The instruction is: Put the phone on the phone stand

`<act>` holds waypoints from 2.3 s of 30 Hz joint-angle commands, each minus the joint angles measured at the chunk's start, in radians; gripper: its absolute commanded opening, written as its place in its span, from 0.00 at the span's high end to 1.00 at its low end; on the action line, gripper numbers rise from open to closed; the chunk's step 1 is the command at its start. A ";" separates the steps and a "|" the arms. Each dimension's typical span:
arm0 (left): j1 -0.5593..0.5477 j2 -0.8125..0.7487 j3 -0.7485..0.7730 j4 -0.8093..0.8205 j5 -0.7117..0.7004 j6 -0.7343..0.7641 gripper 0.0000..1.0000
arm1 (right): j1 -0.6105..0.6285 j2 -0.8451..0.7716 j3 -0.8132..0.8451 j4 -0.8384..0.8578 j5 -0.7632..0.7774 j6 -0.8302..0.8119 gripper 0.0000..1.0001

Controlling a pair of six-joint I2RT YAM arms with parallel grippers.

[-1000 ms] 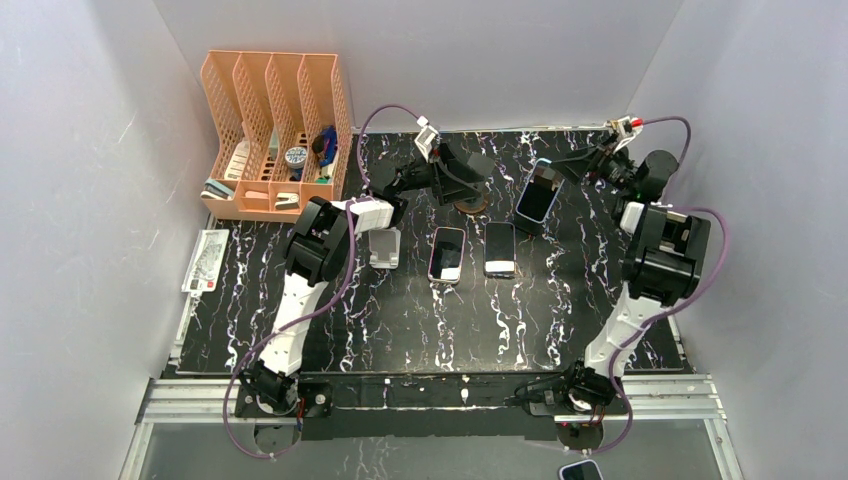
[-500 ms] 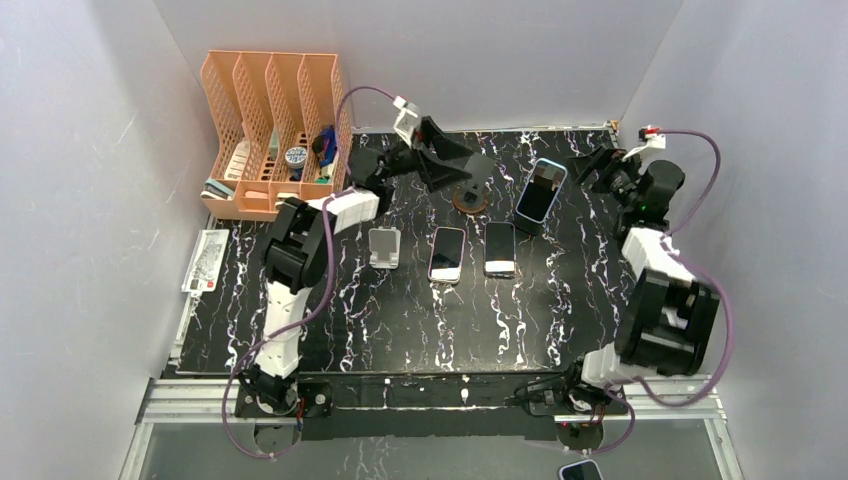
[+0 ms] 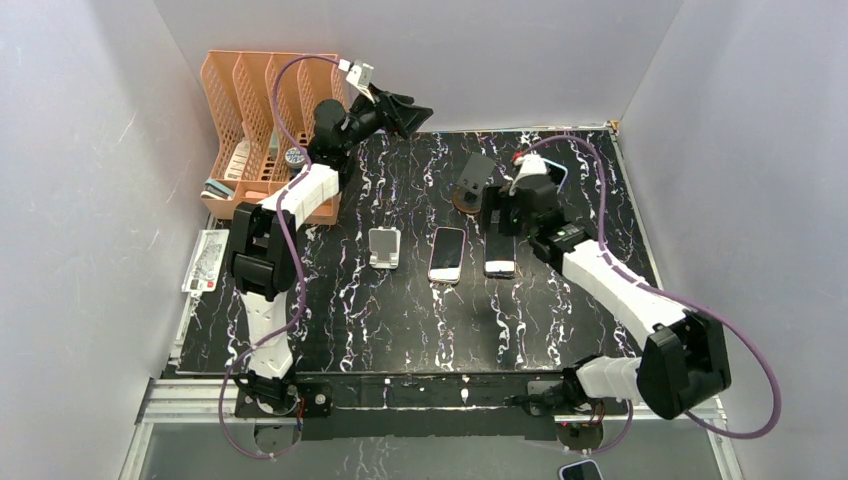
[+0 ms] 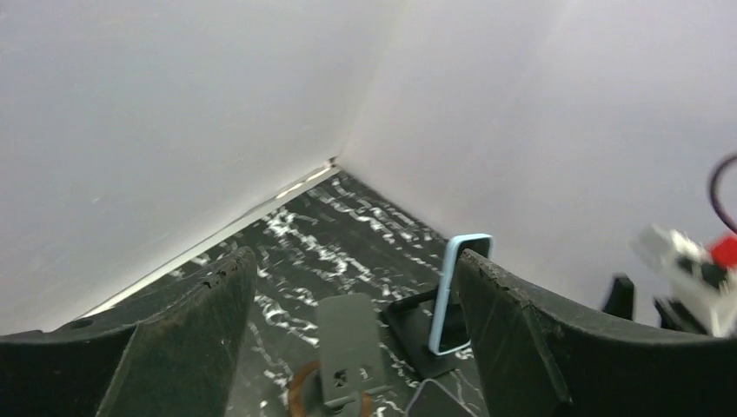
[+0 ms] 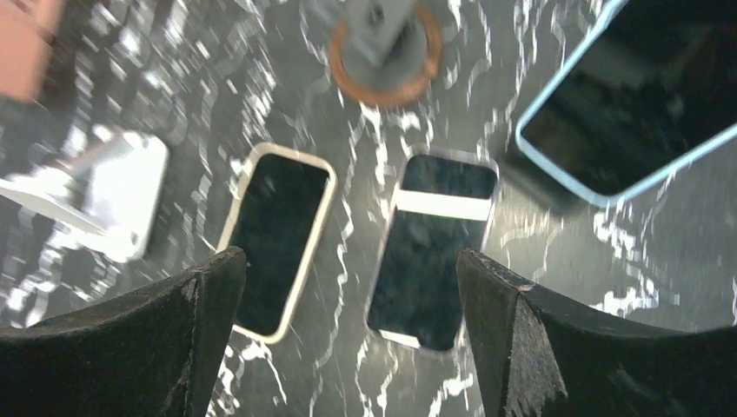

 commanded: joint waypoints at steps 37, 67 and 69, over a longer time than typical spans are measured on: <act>-0.035 -0.021 0.100 -0.354 -0.028 0.220 0.17 | 0.027 0.308 -0.070 -0.077 0.035 0.091 0.01; -0.034 0.017 0.108 -0.358 0.000 0.221 0.17 | 0.032 0.264 -0.100 -0.064 0.134 0.056 0.01; -0.035 0.017 0.110 -0.361 0.002 0.224 0.17 | 0.032 0.284 -0.101 -0.063 0.136 0.056 0.01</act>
